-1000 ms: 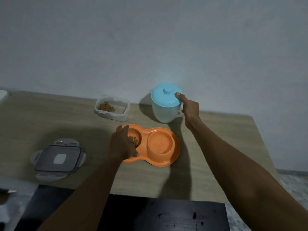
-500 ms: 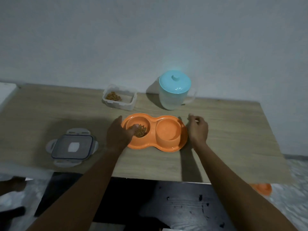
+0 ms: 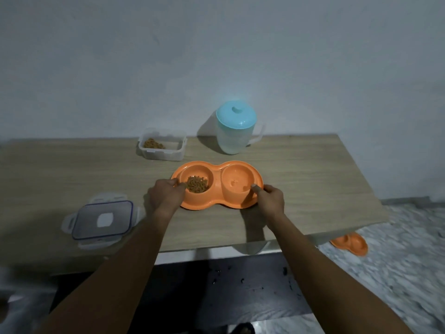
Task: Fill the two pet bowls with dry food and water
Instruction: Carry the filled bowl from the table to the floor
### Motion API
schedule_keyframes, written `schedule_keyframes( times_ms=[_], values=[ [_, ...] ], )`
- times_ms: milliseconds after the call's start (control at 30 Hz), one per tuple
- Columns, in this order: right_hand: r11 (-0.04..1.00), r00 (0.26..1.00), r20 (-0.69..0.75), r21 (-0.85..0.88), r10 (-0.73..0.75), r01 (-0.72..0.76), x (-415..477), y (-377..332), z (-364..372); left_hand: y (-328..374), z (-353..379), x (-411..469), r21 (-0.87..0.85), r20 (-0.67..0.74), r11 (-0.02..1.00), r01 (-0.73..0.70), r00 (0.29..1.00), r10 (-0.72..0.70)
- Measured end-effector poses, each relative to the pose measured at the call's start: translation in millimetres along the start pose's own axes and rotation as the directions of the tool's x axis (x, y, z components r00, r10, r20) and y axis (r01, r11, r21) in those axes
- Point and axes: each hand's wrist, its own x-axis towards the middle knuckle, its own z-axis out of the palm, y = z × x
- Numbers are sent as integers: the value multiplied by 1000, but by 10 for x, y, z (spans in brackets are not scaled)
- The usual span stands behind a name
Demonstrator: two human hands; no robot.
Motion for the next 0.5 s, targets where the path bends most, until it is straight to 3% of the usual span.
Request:
schedule_keyframes(
  times_ms=[267, 500],
  values=[
    [978, 998, -57, 209, 31, -18, -127, -87, -702, 484, 49, -606, -115, -33, 989, -95, 995, 92],
    [958, 994, -102, 278, -39, 67, 10, -142, -2108, 1308, 578, -1533, -193, -72, 963, -190, 981, 180]
  ],
)
